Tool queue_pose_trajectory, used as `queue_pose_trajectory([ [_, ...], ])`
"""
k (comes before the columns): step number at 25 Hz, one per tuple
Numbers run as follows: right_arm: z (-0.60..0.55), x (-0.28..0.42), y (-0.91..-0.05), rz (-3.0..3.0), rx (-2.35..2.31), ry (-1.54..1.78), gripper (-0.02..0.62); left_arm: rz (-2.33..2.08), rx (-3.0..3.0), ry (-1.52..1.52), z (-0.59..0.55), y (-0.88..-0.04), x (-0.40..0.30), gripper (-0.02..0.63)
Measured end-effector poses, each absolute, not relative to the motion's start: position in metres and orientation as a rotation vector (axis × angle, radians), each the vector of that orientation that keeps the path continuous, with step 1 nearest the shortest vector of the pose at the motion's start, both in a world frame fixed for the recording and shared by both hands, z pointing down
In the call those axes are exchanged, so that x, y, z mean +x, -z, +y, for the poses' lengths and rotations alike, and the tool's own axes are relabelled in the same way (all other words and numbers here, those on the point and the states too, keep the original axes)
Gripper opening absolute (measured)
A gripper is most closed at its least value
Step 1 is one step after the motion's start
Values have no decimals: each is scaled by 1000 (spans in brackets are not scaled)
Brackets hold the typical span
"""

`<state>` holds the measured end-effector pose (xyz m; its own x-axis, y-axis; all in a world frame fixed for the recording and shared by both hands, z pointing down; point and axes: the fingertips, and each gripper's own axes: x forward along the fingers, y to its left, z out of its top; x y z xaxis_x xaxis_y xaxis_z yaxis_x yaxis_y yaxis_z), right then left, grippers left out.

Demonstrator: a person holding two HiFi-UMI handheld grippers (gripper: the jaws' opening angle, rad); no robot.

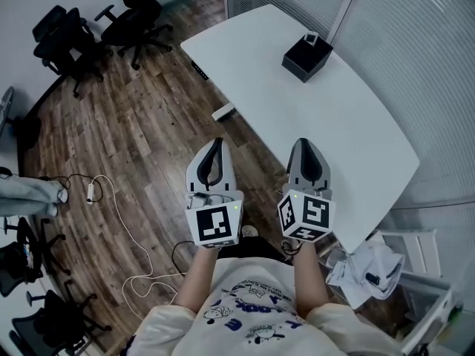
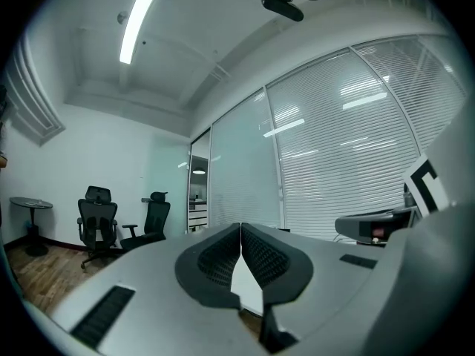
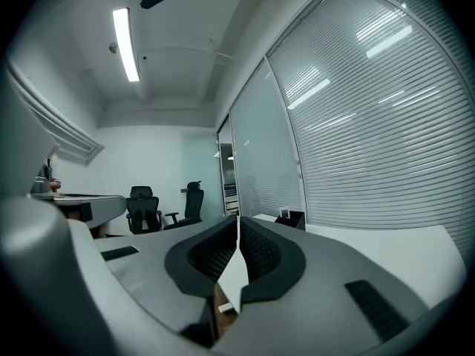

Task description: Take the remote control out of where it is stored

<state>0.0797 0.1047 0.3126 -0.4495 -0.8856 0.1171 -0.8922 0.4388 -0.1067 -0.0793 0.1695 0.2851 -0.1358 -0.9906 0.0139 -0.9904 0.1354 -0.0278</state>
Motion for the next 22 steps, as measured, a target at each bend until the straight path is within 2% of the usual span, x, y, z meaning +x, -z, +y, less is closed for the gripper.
queue_pose_trajectory([
  [13, -2, 53, -331, -2508, 1754, -253, 34, 2270, -2209, 102, 47, -311, -116, 17],
  [22, -81, 34, -326, -2412, 1877, -261, 34, 2169, -2306, 53, -47, -298, -144, 17],
])
